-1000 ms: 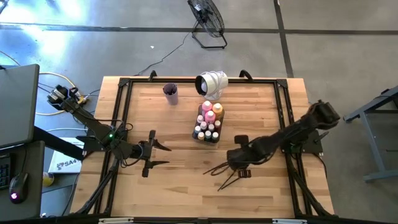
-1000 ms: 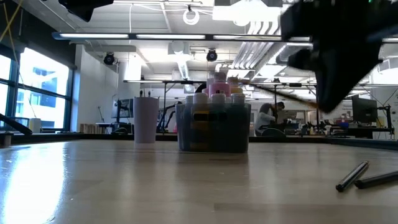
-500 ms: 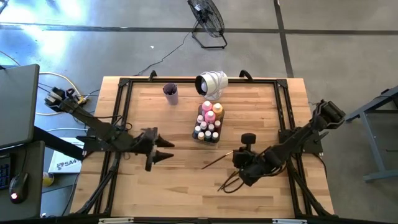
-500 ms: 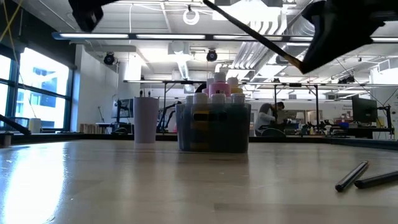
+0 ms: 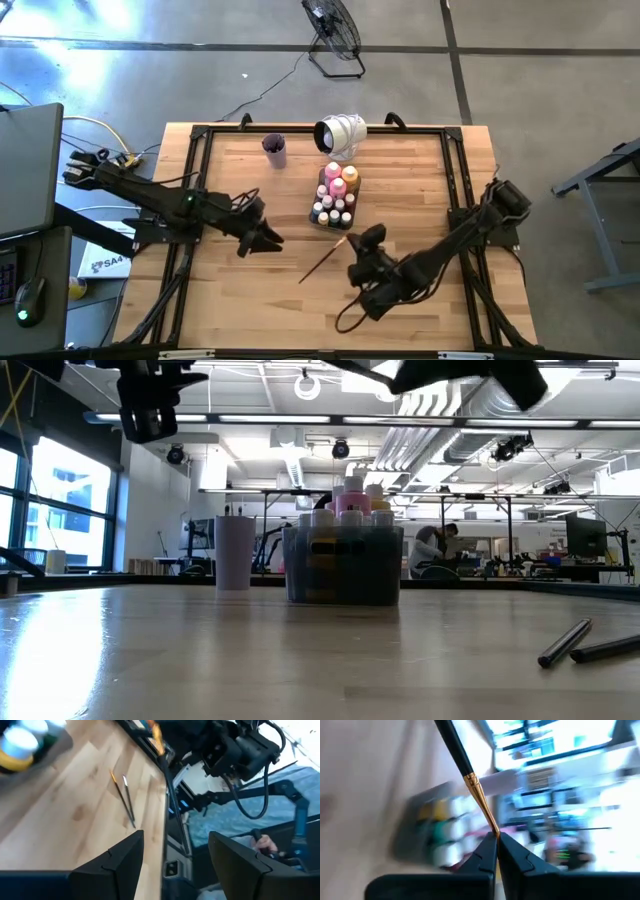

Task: Pick & Place Paint Supplies
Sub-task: Put the gold paint brush into the violet cup

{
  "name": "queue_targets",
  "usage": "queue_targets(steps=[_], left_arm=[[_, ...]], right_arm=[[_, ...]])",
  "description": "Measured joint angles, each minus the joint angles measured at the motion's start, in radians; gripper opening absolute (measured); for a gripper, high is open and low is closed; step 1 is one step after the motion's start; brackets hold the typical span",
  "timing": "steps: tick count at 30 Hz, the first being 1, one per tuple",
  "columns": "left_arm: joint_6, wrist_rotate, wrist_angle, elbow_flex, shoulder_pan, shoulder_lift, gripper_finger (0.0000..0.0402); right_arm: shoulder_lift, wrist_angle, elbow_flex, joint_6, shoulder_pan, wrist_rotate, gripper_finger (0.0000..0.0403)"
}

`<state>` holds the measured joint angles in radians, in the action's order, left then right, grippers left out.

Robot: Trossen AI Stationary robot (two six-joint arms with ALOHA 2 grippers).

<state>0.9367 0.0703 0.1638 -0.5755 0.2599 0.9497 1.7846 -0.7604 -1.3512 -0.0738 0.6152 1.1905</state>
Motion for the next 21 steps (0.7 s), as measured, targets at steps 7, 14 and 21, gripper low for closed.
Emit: queue_targets(steps=[7,14,21], left_arm=[[0.053,0.053,0.005,0.0,0.002,0.0,0.0219],[0.05,0.059,0.051,0.0,0.031,0.052,0.0219],[0.011,0.065,0.201,0.0,0.084,0.119,0.0219]], right_arm=[[0.054,0.3,-0.05,-0.377,-0.023,0.222,0.0003],[0.055,0.599,-0.05,-0.644,-0.052,0.138,0.0003],[0.055,0.614,-0.05,-0.665,-0.069,0.069,0.0003]])
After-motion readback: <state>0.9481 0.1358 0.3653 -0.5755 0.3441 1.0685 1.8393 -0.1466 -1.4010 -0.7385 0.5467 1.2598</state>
